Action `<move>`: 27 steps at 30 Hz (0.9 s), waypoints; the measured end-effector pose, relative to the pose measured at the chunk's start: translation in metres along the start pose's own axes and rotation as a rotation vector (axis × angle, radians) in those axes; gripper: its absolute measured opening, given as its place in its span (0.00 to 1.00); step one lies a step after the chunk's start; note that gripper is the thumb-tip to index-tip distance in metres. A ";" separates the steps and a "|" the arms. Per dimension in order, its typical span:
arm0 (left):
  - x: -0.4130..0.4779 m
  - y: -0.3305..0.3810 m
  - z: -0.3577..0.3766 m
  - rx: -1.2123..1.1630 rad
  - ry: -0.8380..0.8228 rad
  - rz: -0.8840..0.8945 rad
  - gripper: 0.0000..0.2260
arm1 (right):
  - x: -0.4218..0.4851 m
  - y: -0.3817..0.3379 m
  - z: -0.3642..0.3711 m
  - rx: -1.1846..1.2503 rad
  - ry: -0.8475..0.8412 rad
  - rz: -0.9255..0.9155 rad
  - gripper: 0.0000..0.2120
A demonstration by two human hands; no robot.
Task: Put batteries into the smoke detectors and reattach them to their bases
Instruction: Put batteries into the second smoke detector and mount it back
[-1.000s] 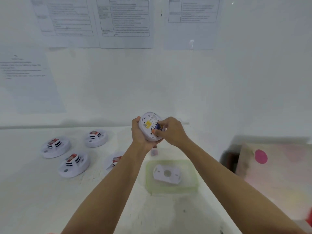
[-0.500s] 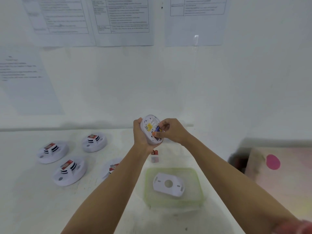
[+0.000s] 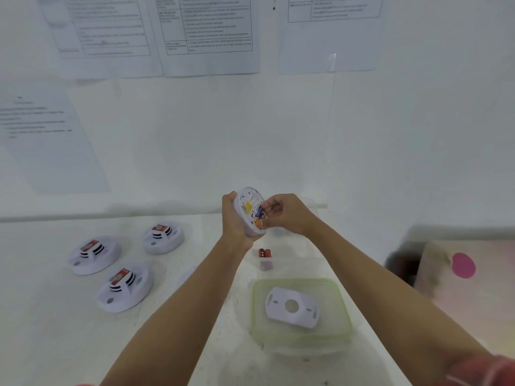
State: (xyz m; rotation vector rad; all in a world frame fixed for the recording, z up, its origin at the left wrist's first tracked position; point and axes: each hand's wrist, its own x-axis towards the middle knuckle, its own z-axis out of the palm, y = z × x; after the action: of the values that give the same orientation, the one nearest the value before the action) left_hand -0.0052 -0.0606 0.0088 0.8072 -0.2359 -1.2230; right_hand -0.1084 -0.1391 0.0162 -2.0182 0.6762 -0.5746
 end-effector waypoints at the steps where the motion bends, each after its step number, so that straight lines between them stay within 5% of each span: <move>1: 0.000 0.000 0.000 -0.005 0.004 0.000 0.16 | 0.000 0.000 0.000 -0.012 0.008 -0.009 0.18; 15: 0.003 -0.004 0.001 -0.007 0.028 0.023 0.09 | -0.002 -0.007 0.014 -0.280 0.098 -0.069 0.16; 27: -0.003 -0.004 0.008 -0.013 0.040 0.030 0.16 | -0.013 -0.006 0.011 -0.258 0.112 -0.163 0.11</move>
State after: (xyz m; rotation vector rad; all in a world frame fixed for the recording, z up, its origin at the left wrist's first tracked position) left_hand -0.0133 -0.0612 0.0126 0.8139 -0.2068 -1.1782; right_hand -0.1098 -0.1216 0.0144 -2.3106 0.6852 -0.7316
